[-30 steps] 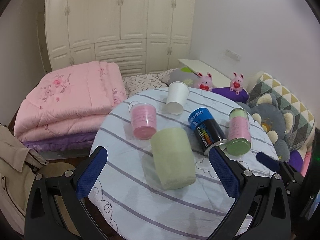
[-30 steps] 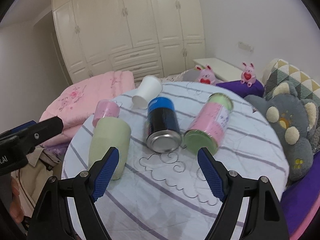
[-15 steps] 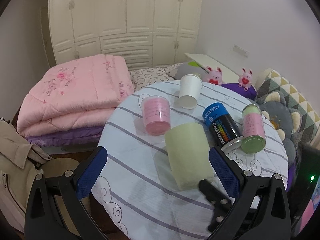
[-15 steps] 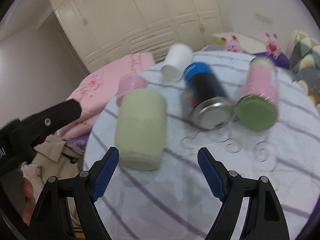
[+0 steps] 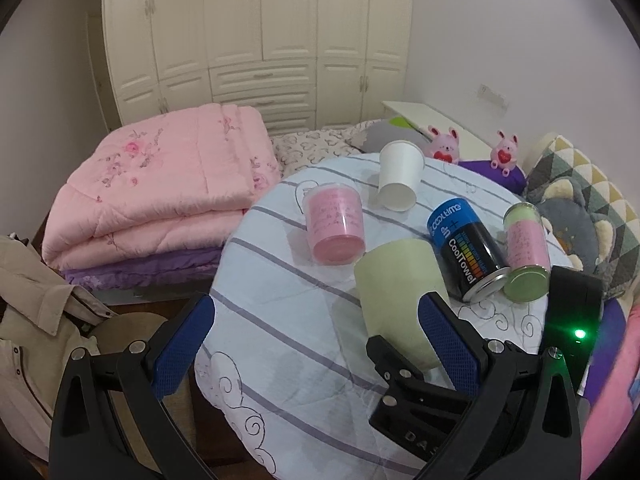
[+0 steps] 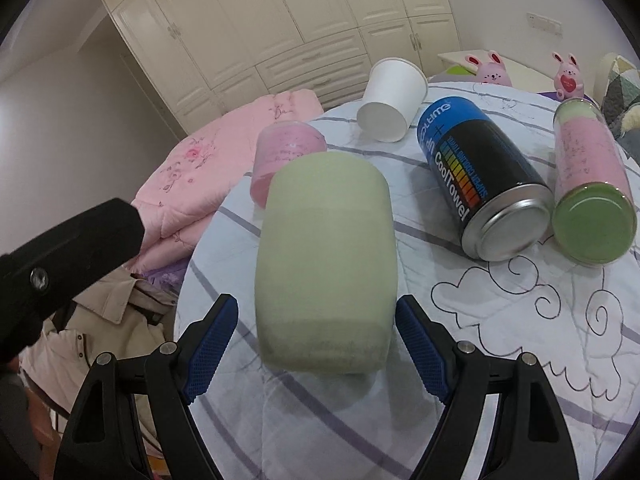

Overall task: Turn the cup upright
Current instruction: 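Close the right gripper around the body of the pale green cup, then lift the pale green cup with the right gripper and rotate it rim-up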

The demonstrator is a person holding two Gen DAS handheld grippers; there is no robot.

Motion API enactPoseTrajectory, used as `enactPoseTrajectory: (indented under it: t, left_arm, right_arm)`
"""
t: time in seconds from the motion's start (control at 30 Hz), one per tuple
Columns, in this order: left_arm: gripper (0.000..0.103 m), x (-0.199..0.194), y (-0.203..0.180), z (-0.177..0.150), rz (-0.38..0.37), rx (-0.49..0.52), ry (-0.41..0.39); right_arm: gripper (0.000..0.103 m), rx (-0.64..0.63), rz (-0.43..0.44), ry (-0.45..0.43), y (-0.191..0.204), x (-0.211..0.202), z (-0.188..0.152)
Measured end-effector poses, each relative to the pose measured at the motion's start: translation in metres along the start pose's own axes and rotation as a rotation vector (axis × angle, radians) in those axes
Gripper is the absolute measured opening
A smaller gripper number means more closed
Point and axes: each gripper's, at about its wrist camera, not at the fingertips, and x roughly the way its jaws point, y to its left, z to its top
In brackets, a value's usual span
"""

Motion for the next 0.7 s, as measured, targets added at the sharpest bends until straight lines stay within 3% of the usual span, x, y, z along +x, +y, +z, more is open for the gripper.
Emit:
enactPoseTrajectory:
  t: [0.13,0.2,0.7]
  left_arm:
    - [0.103,0.001,-0.001,0.000,-0.004,0.005,0.004]
    - [0.103,0.001,-0.001,0.000,-0.008,0.002,0.004]
    - [0.103,-0.014,-0.031,-0.011,-0.068,0.009,0.015]
  right_arm:
    - [0.081,0.000,-0.016,0.003,-0.005,0.004,0.000]
    - [0.075,-0.007,0.001,0.004,-0.004,0.002,0.001]
    - [0.075,-0.023,-0.042,-0.003,-0.020,-0.036,-0.015]
